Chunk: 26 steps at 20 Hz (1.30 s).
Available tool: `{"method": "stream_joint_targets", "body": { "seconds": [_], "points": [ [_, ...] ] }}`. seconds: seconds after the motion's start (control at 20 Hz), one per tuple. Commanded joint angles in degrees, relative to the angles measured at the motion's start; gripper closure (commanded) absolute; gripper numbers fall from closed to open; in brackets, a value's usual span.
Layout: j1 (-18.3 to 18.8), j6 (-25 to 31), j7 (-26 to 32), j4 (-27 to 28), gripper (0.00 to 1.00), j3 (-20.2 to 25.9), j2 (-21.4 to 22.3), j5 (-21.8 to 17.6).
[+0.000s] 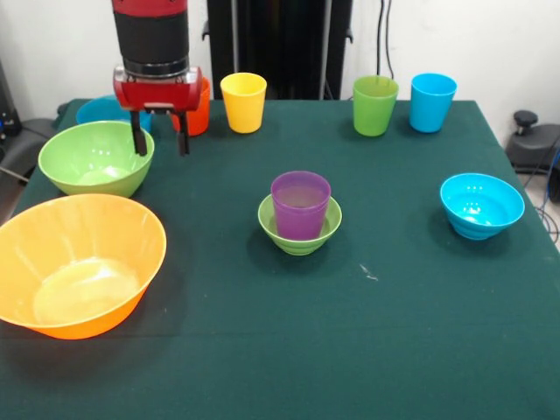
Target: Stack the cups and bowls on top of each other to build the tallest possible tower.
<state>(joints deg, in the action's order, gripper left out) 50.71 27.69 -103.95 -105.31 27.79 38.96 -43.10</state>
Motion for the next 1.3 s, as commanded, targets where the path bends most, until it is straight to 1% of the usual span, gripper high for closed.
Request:
{"method": "stream_joint_targets", "body": {
  "seconds": [0.05,0.25,0.4,0.55,0.8,1.15,1.3],
  "points": [
    [-0.3,4.7,5.6,-5.3,0.0,0.7,2.6,0.1],
    [-1.2,1.8,2.8,-4.5,0.0,-0.9,-0.7,-1.9],
    [-1.4,0.6,1.8,-4.5,0.0,-1.5,-1.6,-2.7],
    [-1.1,0.0,1.9,-4.3,0.0,-1.9,-1.8,-3.5],
    [-0.6,-1.7,2.4,-2.2,0.0,-2.6,-4.6,-5.3],
    [1.1,-1.7,4.5,-1.6,0.0,-2.2,-5.5,-5.7],
    [1.2,-2.0,4.3,-0.7,0.0,-2.3,-6.5,-6.3]
  ]
}}
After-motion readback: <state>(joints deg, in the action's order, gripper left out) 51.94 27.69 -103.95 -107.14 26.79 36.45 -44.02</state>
